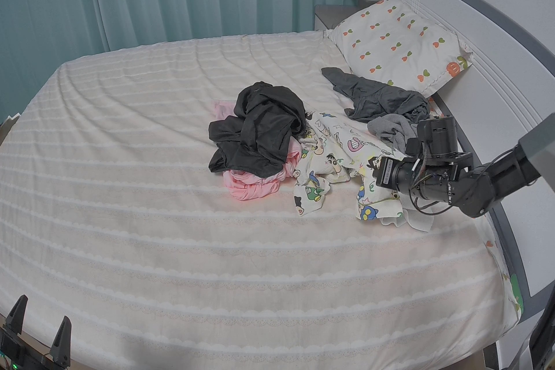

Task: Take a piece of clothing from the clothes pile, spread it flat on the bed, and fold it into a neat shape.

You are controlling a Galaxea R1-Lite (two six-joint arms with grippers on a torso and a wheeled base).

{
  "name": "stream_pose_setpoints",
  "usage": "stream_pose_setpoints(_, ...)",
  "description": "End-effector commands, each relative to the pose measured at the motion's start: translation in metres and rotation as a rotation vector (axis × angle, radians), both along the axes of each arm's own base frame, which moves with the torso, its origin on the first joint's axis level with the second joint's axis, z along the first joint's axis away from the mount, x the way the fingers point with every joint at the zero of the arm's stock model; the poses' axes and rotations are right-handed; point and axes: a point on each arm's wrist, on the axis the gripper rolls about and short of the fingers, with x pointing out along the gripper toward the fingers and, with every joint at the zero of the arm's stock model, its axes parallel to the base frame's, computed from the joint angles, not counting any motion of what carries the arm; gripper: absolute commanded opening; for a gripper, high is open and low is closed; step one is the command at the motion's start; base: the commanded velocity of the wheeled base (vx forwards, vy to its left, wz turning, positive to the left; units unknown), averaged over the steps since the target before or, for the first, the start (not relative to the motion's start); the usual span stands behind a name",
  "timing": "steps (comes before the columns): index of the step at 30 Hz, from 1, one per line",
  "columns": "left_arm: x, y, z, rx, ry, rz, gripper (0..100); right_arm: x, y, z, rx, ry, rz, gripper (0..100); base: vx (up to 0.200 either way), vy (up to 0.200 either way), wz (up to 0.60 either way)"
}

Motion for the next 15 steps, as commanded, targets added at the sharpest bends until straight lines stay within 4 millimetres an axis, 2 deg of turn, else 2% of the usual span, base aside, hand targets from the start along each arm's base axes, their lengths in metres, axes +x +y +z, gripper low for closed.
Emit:
stream_pose_setpoints(1,0.0,0.0,-0.004,0.0,0.006,0.001,100,-0.054,-0.016,0.052,0.163,-0.044,0.084,0,0.0,0.0,0.0)
stream_pose_setpoints(3,0.0,0.0,-0.004,0.0,0.006,0.001,100,-0.085,-0.03,0.076,0.249,-0.07,0.153,0,0.0,0.0,0.0)
stream_pose_setpoints(5,0.0,0.0,-0.004,0.0,0.006,0.0,100,-0.104,-0.038,0.088,0.281,-0.092,0.203,0,0.0,0.0,0.0)
stream_pose_setpoints(7,0.0,0.0,-0.004,0.0,0.006,0.001,100,-0.112,-0.041,0.093,0.293,-0.104,0.226,0,0.0,0.0,0.0)
stream_pose_setpoints(9,0.0,0.0,-0.004,0.0,0.006,0.001,100,-0.135,-0.047,0.106,0.323,-0.137,0.294,0,0.0,0.0,0.0)
stream_pose_setpoints(13,0.0,0.0,-0.004,0.0,0.006,0.001,100,-0.152,-0.05,0.117,0.34,-0.178,0.339,0,0.0,0.0,0.0)
stream_pose_setpoints(15,0.0,0.0,-0.004,0.0,0.006,0.001,100,-0.164,-0.052,0.129,0.357,-0.223,0.383,0,0.0,0.0,0.0)
